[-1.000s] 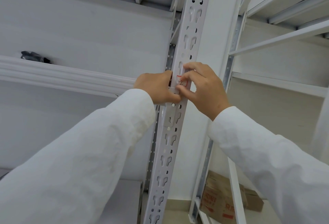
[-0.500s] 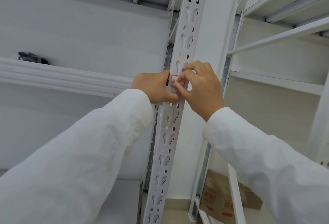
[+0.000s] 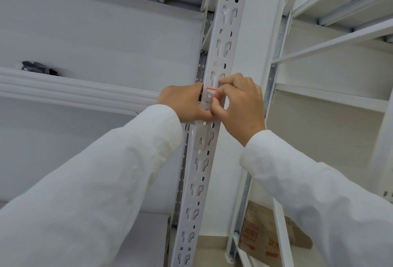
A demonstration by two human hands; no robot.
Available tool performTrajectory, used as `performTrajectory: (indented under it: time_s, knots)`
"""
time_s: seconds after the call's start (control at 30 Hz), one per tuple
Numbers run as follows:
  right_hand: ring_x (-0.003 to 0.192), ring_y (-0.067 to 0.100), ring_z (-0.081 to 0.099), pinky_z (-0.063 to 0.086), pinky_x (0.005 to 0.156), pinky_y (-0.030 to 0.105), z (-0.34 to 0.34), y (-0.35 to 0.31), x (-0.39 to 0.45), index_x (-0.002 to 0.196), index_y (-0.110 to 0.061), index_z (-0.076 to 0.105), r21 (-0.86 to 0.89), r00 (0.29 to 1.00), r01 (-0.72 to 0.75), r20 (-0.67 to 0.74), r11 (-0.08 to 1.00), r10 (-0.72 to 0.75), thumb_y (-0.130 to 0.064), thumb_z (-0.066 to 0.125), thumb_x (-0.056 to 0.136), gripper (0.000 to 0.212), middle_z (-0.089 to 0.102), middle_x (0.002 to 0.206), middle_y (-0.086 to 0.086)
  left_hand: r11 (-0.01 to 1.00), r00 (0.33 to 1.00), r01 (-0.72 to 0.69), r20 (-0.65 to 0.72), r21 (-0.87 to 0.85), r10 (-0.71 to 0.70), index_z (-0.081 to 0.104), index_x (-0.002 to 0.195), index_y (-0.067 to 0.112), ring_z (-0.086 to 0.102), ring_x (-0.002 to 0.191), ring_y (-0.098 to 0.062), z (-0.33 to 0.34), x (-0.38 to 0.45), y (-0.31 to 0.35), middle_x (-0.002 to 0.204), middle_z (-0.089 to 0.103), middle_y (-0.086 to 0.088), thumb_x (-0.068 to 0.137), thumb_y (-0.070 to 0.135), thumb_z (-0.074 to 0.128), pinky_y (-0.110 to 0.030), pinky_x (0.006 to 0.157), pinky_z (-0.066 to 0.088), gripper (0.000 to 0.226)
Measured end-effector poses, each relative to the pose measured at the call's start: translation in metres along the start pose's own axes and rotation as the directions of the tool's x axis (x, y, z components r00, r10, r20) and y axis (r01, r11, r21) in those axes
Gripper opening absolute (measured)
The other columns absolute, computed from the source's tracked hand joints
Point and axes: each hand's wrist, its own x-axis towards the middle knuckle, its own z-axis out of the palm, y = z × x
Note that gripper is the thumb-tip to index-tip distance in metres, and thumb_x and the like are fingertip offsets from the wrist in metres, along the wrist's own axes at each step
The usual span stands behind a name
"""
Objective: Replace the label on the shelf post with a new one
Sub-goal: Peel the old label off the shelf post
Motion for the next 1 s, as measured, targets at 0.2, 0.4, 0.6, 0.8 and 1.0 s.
performTrajectory:
  time_s: [0.2,0.4,0.6,0.8,1.0]
  knots:
    - [0.082,0.023,0.059,0.025,0.078,0.019,-0.004,0.006,0.003,0.068,-0.01,0.062,0.015,0.999,0.008,0.051,1.0,-0.009,-0.014,0.062,0.076,0.009,0.063,0.089,0.002,1.0,1.0,-0.005,-0.02,0.007,0.006,0.046,0.093,0.018,0.06,0.079,-0.026,0.003,-0.001,0.001,0.082,0.063,0.004,0.073,0.054,0.057,-0.031,0.069,0.041,0.042]
    - [0.09,0.02,0.06,0.043,0.075,0.028,-0.013,0.014,0.006,0.077,-0.012,0.068,0.136,0.99,0.023,0.137,0.99,-0.042,-0.018,0.067,0.078,0.006,0.064,0.096,0.001,1.0,1.0,-0.007,-0.022,0.004,0.007,0.044,0.091,0.019,0.059,0.078,-0.025,0.003,0.0,-0.001,0.08,0.06,0.006,0.074,0.054,0.056,-0.03,0.067,0.038,0.04]
    - [0.094,0.022,0.06,0.049,0.076,0.032,-0.017,0.02,0.006,0.093,-0.011,0.066,0.146,0.973,0.115,0.185,0.983,-0.142,-0.029,0.055,0.077,0.025,0.064,0.104,0.002,1.0,0.999,-0.011,-0.037,0.011,0.011,0.042,0.091,0.021,0.058,0.076,-0.025,0.005,0.001,-0.001,0.078,0.061,0.006,0.073,0.059,0.054,-0.029,0.066,0.037,0.043]
    - [0.086,0.024,0.056,0.043,0.072,0.034,-0.015,0.023,0.012,0.111,-0.017,0.064,0.015,0.965,0.2,0.169,0.98,-0.2,-0.018,0.05,0.083,0.031,0.063,0.103,0.002,1.0,0.999,-0.02,-0.044,0.013,0.021,0.048,0.1,0.02,0.06,0.078,-0.024,0.007,0.003,-0.002,0.082,0.064,0.006,0.074,0.059,0.056,-0.029,0.065,0.037,0.048]
    - [0.078,0.024,0.051,0.035,0.068,0.031,-0.015,0.02,0.022,0.104,-0.02,0.069,-0.055,0.942,0.293,0.189,0.955,-0.278,-0.018,0.052,0.084,0.026,0.06,0.09,0.004,1.0,0.999,-0.019,-0.03,0.016,0.02,0.048,0.106,0.022,0.06,0.083,-0.023,0.004,0.001,-0.002,0.09,0.066,0.006,0.074,0.057,0.056,-0.029,0.068,0.037,0.048]
